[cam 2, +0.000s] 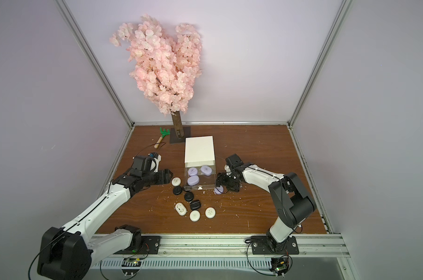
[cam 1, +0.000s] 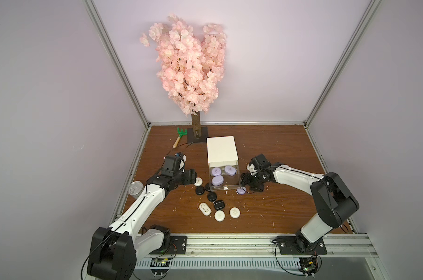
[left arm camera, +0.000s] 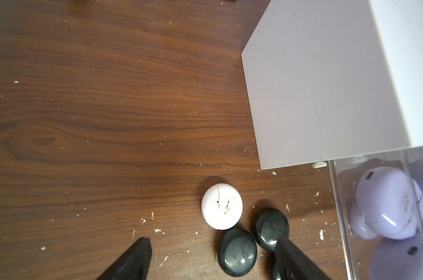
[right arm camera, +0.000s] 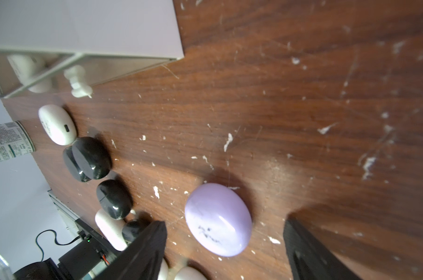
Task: Put the bluetooth earphones in the drawer according to color
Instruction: Pick up the Bluetooth earphone from the center of the board.
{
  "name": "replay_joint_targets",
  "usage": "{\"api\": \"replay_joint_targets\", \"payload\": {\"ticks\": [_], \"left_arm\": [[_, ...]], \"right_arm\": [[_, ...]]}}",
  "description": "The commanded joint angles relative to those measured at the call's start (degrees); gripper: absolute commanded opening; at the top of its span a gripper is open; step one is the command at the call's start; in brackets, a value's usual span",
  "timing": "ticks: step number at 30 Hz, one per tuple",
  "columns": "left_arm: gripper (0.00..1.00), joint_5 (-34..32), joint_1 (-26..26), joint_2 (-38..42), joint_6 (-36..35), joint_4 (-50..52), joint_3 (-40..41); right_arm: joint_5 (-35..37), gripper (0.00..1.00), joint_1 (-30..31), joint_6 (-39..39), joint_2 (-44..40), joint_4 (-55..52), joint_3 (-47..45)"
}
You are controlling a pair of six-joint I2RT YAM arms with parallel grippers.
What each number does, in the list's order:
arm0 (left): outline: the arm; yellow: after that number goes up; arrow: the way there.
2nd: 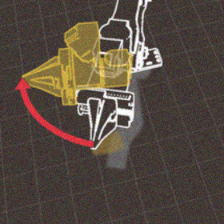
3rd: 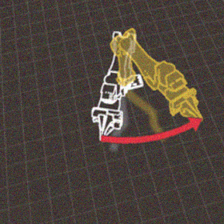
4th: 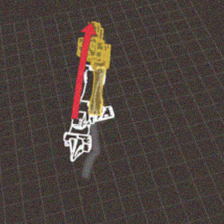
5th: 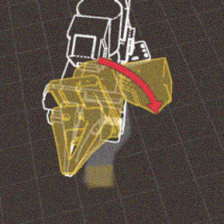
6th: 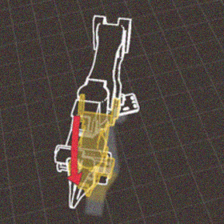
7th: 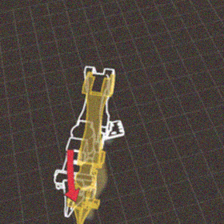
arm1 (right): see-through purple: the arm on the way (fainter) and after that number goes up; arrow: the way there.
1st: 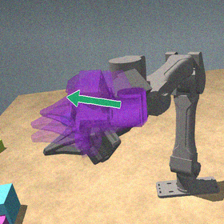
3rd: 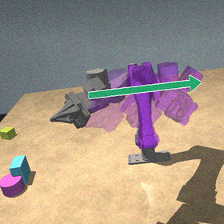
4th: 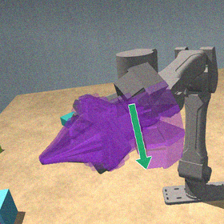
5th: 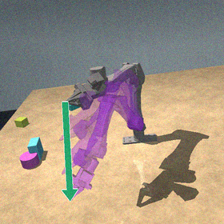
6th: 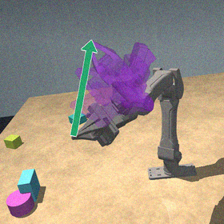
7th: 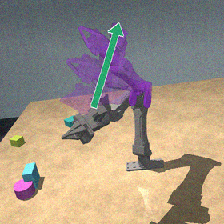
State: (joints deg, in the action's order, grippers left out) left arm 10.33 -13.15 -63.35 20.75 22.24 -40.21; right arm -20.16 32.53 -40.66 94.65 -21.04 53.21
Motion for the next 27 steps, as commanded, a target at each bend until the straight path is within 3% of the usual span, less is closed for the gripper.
{"api": "replay_joint_targets", "payload": {"ticks": [1,27], "left_arm": [[0.84,0.4,0.5,0.9,-0.6,0.2,0.4],[0.84,0.4,0.5,0.9,-0.7,0.2,0.4]], "right_arm": [[4.0,0.83,0.2,2.7,2.0,-5.2,0.7],[24.0,0.80,1.5,7.6,4.8,-20.6,6.1]]}}
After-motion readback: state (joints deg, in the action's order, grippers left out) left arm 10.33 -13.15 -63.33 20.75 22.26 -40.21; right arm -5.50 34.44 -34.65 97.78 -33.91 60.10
